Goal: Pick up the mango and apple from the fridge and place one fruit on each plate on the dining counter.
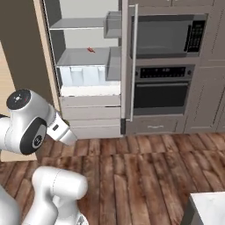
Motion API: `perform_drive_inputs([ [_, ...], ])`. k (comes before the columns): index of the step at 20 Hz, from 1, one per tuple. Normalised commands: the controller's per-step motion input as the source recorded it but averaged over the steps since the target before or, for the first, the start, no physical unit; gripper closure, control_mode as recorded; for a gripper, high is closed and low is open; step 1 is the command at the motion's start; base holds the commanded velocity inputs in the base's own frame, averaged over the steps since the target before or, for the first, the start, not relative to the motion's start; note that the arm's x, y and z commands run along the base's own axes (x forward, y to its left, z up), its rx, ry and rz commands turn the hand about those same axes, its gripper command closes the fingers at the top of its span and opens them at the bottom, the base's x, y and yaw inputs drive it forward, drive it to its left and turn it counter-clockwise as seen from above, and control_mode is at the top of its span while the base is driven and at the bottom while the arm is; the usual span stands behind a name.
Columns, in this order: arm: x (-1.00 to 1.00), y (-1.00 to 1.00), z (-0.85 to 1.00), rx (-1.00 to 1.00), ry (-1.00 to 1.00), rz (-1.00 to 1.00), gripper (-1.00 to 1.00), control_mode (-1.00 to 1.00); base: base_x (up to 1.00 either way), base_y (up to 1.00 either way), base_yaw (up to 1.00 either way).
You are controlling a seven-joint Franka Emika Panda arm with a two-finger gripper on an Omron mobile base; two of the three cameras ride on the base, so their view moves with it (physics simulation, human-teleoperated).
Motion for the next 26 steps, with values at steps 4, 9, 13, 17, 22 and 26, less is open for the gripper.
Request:
perform_drive_inputs([
  [4, 0.0, 0.0, 0.0, 0.0, 0.0, 0.0, 1.0, 1.0, -0.87, 0.0, -0.27],
  [9, 0.0, 0.0, 0.0, 0.0, 0.0, 0.0, 1.0, 1.0, -0.82, 0.0, -0.27],
  [13, 0.0, 0.0, 0.0, 0.0, 0.0, 0.0, 1.0, 1.0, -0.72, 0.0, -0.26],
  [17, 0.0, 0.0, 0.0, 0.0, 0.0, 0.0, 1.0, 1.0, -0.53, -0.02, -0.3],
  [22, 0.0, 0.0, 0.0, 0.0, 0.0, 0.0, 1.0, 1.0, -0.09, 0.0, -0.4],
  [26, 0.0, 0.0, 0.0, 0.0, 0.0, 0.0, 1.0, 1.0, 0.0, -0.08, -0.48],
])
